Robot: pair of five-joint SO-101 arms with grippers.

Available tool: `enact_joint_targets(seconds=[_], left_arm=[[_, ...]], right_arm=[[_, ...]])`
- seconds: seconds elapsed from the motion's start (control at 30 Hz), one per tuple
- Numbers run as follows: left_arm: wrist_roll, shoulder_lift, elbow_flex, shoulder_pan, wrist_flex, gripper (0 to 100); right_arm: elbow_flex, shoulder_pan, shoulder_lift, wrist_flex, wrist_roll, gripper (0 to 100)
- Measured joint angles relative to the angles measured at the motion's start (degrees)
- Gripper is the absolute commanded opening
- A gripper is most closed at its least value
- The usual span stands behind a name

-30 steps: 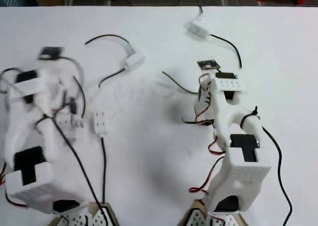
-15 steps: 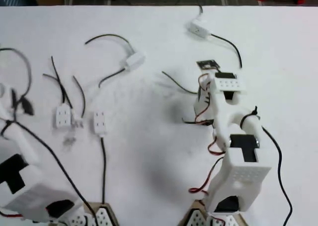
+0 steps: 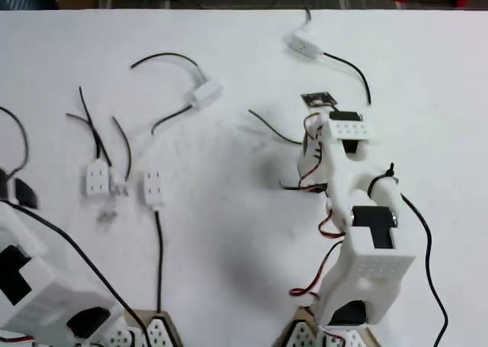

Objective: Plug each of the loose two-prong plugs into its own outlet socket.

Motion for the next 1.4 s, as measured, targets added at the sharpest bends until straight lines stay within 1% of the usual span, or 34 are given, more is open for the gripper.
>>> enact_joint_targets(seconds=[0.07, 0.13, 0.17, 0.3, 0.5, 0.6, 0.7, 0.77, 0.9, 1.07, 1.23, 1.4], left_arm=[[-2.4, 0.0, 0.7, 3.5, 5.0, 23], [-2.6, 0.0, 0.9, 7.6, 8.6, 23], [-1.6, 0.0, 1.0, 9.6, 9.2, 23], [5.5, 0.0, 1.0, 17.3, 10.5, 23], [17.1, 0.0, 1.0, 29.9, 10.4, 23], [21.9, 0.0, 2.0, 34.9, 8.5, 23], [26.0, 0.0, 5.1, 38.0, 4.6, 23], [27.9, 0.0, 7.8, 38.2, 0.9, 23], [28.7, 0.0, 13.5, 38.2, -5.0, 23], [28.7, 0.0, 15.4, 33.6, -8.8, 24], [28.7, 0.0, 16.8, 28.4, -15.0, 24], [28.7, -0.4, 20.0, 27.3, -20.3, 24]], right_arm=[[0.0, 0.0, 0.0, 0.0, 0.0, 2.2], [0.0, 0.0, 0.0, 0.0, 0.0, 2.2], [0.0, 0.0, 0.0, 0.0, 0.0, 2.2], [0.0, 0.0, 0.0, 0.0, 0.0, 2.2], [0.0, 0.0, 0.0, 0.0, 0.0, 2.2], [0.0, 0.0, 0.0, 0.0, 0.0, 2.2], [0.0, 0.0, 0.0, 0.0, 0.0, 2.2], [0.0, 0.0, 0.0, 0.0, 0.0, 2.2], [0.0, 0.0, 0.0, 0.0, 0.0, 2.2], [0.0, 0.0, 0.0, 0.0, 0.0, 2.2], [0.0, 0.0, 0.0, 0.0, 0.0, 2.2], [0.0, 0.0, 0.0, 0.0, 0.0, 2.2]])
